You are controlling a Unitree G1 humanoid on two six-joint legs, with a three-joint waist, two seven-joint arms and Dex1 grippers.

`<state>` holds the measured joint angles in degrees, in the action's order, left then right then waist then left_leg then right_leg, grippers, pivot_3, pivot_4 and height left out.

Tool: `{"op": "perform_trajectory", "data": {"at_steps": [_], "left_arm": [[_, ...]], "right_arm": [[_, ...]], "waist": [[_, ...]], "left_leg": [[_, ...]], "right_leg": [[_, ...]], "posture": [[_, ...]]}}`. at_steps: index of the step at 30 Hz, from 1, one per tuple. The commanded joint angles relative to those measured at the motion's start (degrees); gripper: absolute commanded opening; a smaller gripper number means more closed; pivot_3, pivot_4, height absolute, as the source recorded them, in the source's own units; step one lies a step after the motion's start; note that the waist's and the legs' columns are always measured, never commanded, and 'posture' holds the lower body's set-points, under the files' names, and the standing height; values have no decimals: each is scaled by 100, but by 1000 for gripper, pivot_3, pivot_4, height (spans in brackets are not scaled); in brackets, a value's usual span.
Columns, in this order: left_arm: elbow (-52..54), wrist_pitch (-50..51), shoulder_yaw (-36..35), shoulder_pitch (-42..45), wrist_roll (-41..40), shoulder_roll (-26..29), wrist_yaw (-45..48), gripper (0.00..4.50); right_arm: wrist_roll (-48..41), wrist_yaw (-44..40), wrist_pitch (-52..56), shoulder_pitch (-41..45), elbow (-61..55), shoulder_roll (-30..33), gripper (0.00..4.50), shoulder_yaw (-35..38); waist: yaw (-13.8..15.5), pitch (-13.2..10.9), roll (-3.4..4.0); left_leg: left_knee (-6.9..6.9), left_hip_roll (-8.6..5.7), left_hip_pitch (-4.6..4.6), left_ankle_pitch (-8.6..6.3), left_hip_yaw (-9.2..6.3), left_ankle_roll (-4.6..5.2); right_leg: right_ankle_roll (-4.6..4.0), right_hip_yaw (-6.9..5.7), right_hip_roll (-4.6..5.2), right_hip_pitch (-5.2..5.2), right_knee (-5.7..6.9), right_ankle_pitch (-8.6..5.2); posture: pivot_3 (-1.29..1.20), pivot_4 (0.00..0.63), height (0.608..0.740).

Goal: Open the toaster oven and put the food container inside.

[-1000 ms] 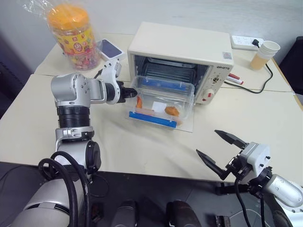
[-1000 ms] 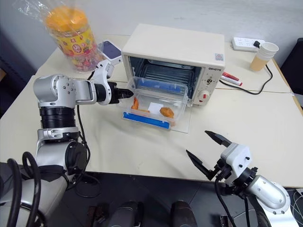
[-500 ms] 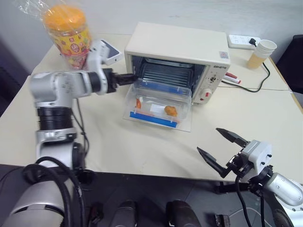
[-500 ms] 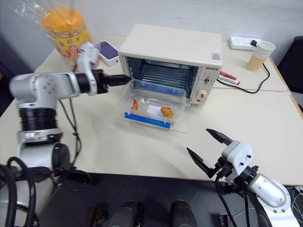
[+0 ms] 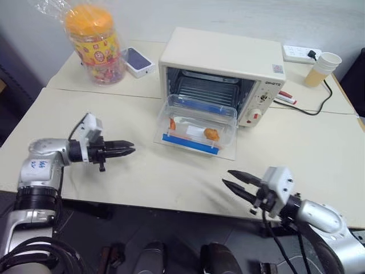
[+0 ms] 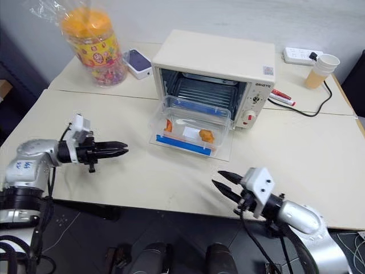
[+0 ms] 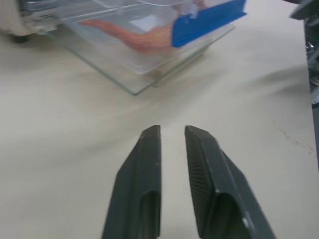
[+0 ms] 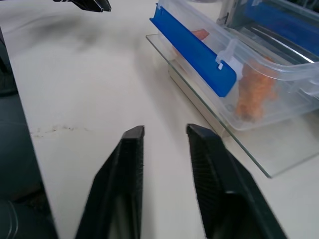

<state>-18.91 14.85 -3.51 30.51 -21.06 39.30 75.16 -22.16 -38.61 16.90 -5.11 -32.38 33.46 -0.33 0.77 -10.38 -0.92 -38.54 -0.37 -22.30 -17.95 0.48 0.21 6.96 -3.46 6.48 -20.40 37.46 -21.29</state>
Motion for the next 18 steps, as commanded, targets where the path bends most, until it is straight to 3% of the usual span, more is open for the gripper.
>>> {"op": "perform_trajectory", "data": {"at_steps": [1, 8, 18], "left_arm": [[558, -24, 92, -12, -93, -224, -160, 0], [262, -388, 391, 388, 367, -881, -940, 0], [-951, -927, 372, 1449, 784, -1839, -2298, 0]], "right_arm": [[290, 88, -8, 402, 277, -82, 51, -237], [782, 212, 28, 1735, 1454, -584, 17, -781], [1213, 362, -659, 3235, 3125, -846, 17, -492]], "waist": [[-1, 0, 0], [-91, 0, 0], [-94, 0, 0]], "left_leg": [[1, 1, -1, 0, -2, 0], [-8, 2, -1, 0, 3, 1], [-14, -1, -7, 0, 4, 1]], "right_leg": [[0, -1, -1, -1, 0, 0], [0, -24, -7, -6, 14, 0], [1, -52, -6, -13, 20, 0]], "posture": [[0, 150, 740], [0, 150, 740], [0, 150, 740]]}}
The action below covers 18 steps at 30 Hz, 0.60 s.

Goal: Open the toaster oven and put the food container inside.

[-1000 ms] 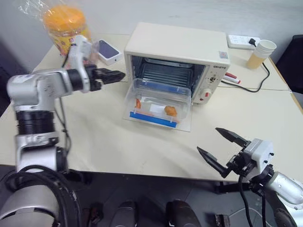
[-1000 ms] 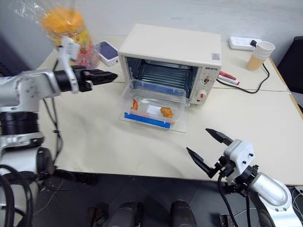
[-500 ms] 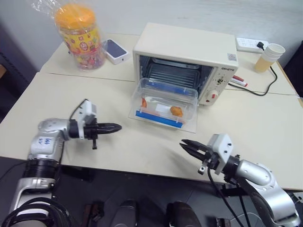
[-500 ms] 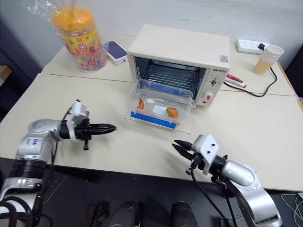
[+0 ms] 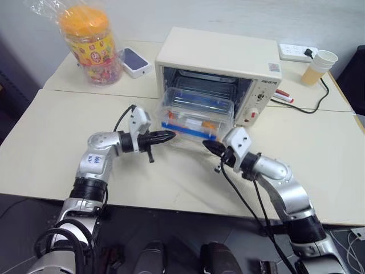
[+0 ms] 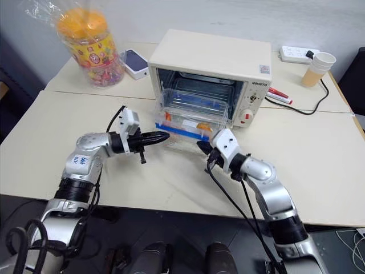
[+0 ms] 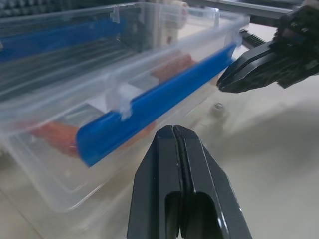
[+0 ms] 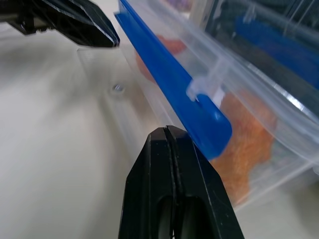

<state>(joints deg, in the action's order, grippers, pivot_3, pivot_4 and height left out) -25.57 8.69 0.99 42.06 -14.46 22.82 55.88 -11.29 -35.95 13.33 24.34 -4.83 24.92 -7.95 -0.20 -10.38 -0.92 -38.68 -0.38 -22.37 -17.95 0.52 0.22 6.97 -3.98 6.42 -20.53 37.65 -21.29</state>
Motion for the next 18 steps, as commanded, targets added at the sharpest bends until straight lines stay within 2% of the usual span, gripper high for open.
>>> {"op": "perform_trajectory", "data": {"at_steps": [1, 11, 18], "left_arm": [[-413, -373, -86, 382, 146, -252, -446, 0], [-2110, -1380, -233, 1428, 471, -927, -1540, 0], [-2811, -1792, -375, 1735, 666, -1000, -2231, 0]], "right_arm": [[171, 101, -366, 392, 527, 26, 17, 285], [558, 617, -1228, 1700, 2572, -290, 17, 542], [564, 651, -1391, 1721, 2714, -409, 17, 572]], "waist": [[5, 0, 0], [-40, 0, 0], [-136, 0, 0]], "left_leg": [[-1, -2, -2, 0, -1, 0], [-3, -1, -8, 0, 1, 0], [1, -1, -11, 0, -1, 0]], "right_leg": [[0, -3, 1, 0, -2, 0], [2, -12, 2, -8, 2, 1], [2, -22, 6, -10, 3, 1]], "posture": [[0, 150, 740], [0, 150, 740], [0, 150, 740]]}}
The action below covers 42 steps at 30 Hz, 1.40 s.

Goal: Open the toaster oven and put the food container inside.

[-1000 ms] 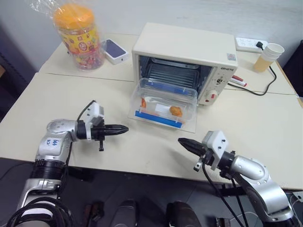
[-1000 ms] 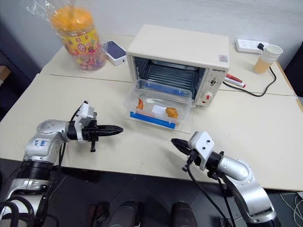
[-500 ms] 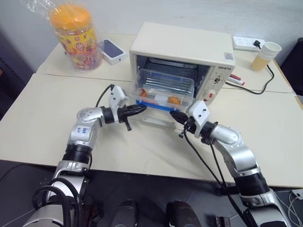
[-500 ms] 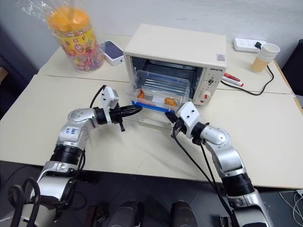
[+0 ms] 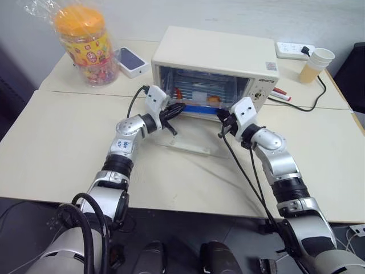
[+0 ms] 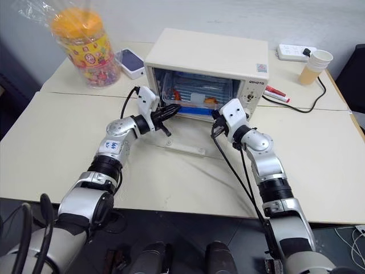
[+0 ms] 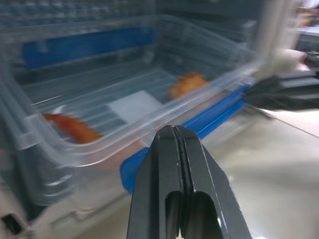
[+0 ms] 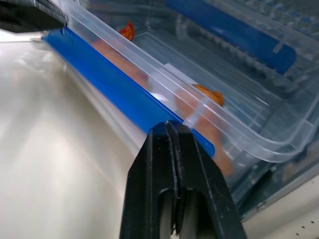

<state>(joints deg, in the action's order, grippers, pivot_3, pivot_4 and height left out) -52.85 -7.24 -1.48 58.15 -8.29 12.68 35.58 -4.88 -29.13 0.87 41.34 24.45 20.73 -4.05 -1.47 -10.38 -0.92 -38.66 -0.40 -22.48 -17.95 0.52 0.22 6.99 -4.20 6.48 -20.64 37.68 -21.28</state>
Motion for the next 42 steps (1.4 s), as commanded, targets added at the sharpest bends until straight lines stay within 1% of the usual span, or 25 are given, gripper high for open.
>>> {"op": "perform_trajectory", "data": {"at_steps": [1, 2, 4, 7, 9, 12, 14, 16, 19, 22, 23, 25, 29, 31, 36, 39, 42], "left_arm": [[-103, -256, -169, 118, 41, 42, -256, 0], [-108, -273, -207, 97, 22, 75, -270, 0], [41, -222, -238, -39, -74, 173, 16, 0], [630, 46, -244, -397, -374, 397, 888, 0], [1096, 371, -284, -652, -569, 648, 1325, 0], [1730, 681, -349, -1027, -756, 1068, 1792, 0], [2143, 842, -402, -1303, -920, 1369, 2144, 0], [2563, 972, -486, -1701, -1193, 1771, 2780, 0], [2722, 1060, -579, -2170, -1332, 2286, 3360, 0], [2682, 1014, -617, -2432, -1289, 2562, 3522, 0], [2710, 912, -690, -2566, -1337, 2616, 3598, 0], [2963, 1123, -789, -2819, -1480, 2733, 3686, 0], [3570, 1566, -974, -3025, -1773, 2596, 3331, 0], [3856, 1754, -1048, -3153, -1908, 2576, 3261, 0], [4357, 2241, -1230, -3397, -2231, 2639, 3086, 0], [4473, 2425, -1354, -3450, -2346, 2644, 2951, 0], [4552, 2492, -1380, -3429, -2379, 2575, 2827, 0]], "right_arm": [[-155, -155, -113, -73, -376, 30, 17, 180], [-231, -281, -66, -185, -559, 62, 17, 177], [-380, -534, 80, -494, -1038, 192, 17, 194], [-726, -1003, 385, -1093, -1919, 497, 17, 282], [-1021, -1190, 650, -1531, -2479, 737, 17, 471], [-1204, -1337, 909, -2145, -2988, 1124, 17, 784], [-1288, -1393, 1024, -2520, -3164, 1337, 17, 999], [-1262, -1458, 1050, -2843, -3116, 1520, 17, 1140], [-1217, -1546, 967, -3012, -2799, 1553, 17, 1134], [-1138, -1636, 817, -2896, -2377, 1424, 17, 974], [-1120, -1691, 720, -2753, -2140, 1278, 17, 863], [-1105, -1866, 463, -2437, -1703, 940, 17, 613], [-1336, -2133, 266, -1964, -1327, 380, 17, 462], [-1491, -2219, 152, -1895, -1302, 225, 17, 555], [-1979, -2029, 177, -1658, -1573, 39, 17, 1016], [-2248, -1687, 129, -1072, -1593, -22, 17, 1398], [-2357, -1490, 109, -542, -1419, -78, 17, 1608]], "waist": [[-12, 0, 0], [-13, 0, 0], [-12, 0, 0], [-10, -1, 1], [-9, -2, 2], [-1, -2, 3], [7, -2, 3], [0, -2, 3], [-14, -2, 5], [-7, -4, 7], [-4, -4, 7], [-9, -4, 7], [17, -11, 18], [-1, -11, 18], [-10, -11, 19], [-15, -16, 27], [-20, -17, 29]], "left_leg": [[0, 0, 0, 0, 0, 0], [1, 0, 0, 0, 0, 0], [2, 2, 0, 0, -2, 0], [6, -1, -3, 0, 1, 0], [5, 1, -3, 0, -1, 0], [7, 1, -6, 0, -4, 0], [6, 2, -6, 0, -4, 0], [5, 2, -3, 0, -4, 0], [19, 3, 12, 0, 3, 0], [26, 8, 23, 1, 10, -2], [25, 7, 22, 2, 8, -1], [20, 7, 22, 2, 8, -1], [25, 5, 14, 2, -11, -1], [23, 4, 12, 2, -8, -1], [27, 6, 14, 2, -9, -1], [25, 6, 14, 2, -8, -1], [28, 10, 16, 5, -7, -6]], "right_leg": [[0, 0, 1, 0, 0, 0], [0, 0, 0, 0, 0, 0], [0, -3, -1, 0, 0, 0], [0, -5, 0, -1, -4, 0], [0, -5, -1, -1, -4, 0], [0, -6, -1, 0, -10, 0], [0, -6, 0, 3, -14, 0], [0, -7, 0, 7, -15, 0], [0, -1, 0, 13, -17, 0], [0, 2, -1, 19, -21, 0], [0, 1, -1, 19, -21, 0], [0, 2, 1, 22, -22, 0], [0, 3, 7, 17, -22, 0], [0, 0, 6, 18, -24, 0], [0, 2, 6, 18, -23, 0], [0, 3, 6, 17, -22, 0], [0, 5, 6, 15, -22, 0]], "posture": [[0, 150, 740], [0, 150, 740], [0, 150, 740], [0, 150, 740], [0, 150, 740], [0, 150, 740], [0, 150, 740], [0, 150, 740], [0, 150, 740], [0, 150, 740], [0, 150, 740], [0, 150, 740], [0, 150, 740], [0, 150, 740], [0, 150, 740], [0, 150, 740], [0, 150, 740]]}}
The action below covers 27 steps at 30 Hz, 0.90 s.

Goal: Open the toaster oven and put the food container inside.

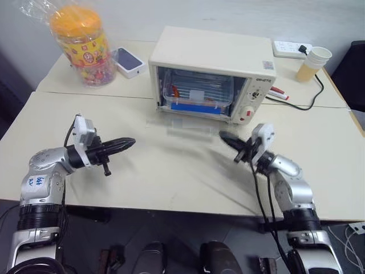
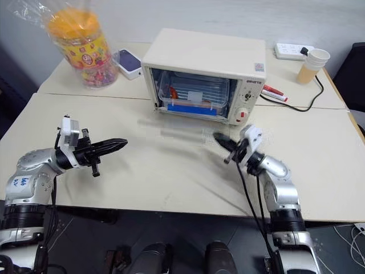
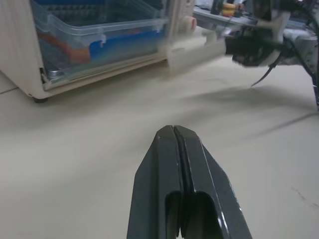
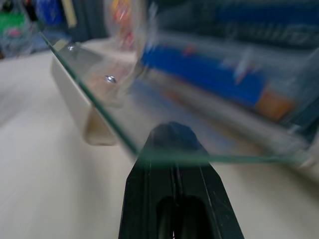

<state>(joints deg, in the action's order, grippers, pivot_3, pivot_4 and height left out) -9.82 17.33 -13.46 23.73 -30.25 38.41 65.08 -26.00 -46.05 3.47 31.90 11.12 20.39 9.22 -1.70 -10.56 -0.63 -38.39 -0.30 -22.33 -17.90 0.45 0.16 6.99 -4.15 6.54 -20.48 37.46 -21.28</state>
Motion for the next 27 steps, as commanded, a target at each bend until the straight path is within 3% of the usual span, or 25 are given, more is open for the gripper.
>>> {"op": "perform_trajectory", "data": {"at_steps": [1, 6, 12, 16, 18, 21, 27], "left_arm": [[269, 56, -179, 25, -188, -24, -171, 0], [228, -115, -57, 124, -6, -158, -420, 0], [88, -525, 127, 78, 554, -16, -658, 0], [165, -1003, 141, -286, 888, 192, -576, 0], [344, 93, 312, -540, 645, 568, -345, 0], [478, -176, 177, -916, 646, 606, -317, 517], [871, -759, -154, -1486, 629, 535, -440, 2006]], "right_arm": [[-236, 256, -168, 564, 13, -61, 17, 319], [236, 341, -375, 1069, 657, 27, 17, 137], [-230, -438, 251, 390, -236, 453, 17, 119], [-270, -1277, 562, -1429, -1864, 1402, 761, -16], [-267, -1331, 481, -2132, -2242, 1589, 1419, 82], [-212, -1308, 301, -2872, -2574, 1677, 2167, 246], [-71, -1136, -88, -3832, -3043, 1584, 3828, 431]], "waist": [[2, 0, 0], [2, 0, 0], [19, 0, 0], [83, 0, 0], [84, 0, 0], [8, -1, 2], [43, -1, 2]], "left_leg": [[4, 2, 3, 1, -3, -1], [18, -3, 5, 2, -1, -3], [18, -5, 3, 2, -1, -2], [24, -6, -5, 0, -10, 1], [34, -6, -4, -2, -6, 4], [33, -3, 6, 1, 17, 8], [27, 5, 22, 6, 9, 2]], "right_leg": [[0, 0, 0, 1, 0, 0], [0, -3, -2, 0, -1, 0], [0, -4, -2, -1, -1, 0], [0, -4, 0, -1, -8, 0], [0, -2, 1, 1, -16, 0], [0, 5, 1, 7, -28, 0], [-1, 59, 13, 18, -48, 1]], "posture": [[0, 150, 740], [0, 150, 740], [0, 150, 740], [0, 150, 740], [0, 150, 740], [0, 150, 740], [0, 150, 740]]}}
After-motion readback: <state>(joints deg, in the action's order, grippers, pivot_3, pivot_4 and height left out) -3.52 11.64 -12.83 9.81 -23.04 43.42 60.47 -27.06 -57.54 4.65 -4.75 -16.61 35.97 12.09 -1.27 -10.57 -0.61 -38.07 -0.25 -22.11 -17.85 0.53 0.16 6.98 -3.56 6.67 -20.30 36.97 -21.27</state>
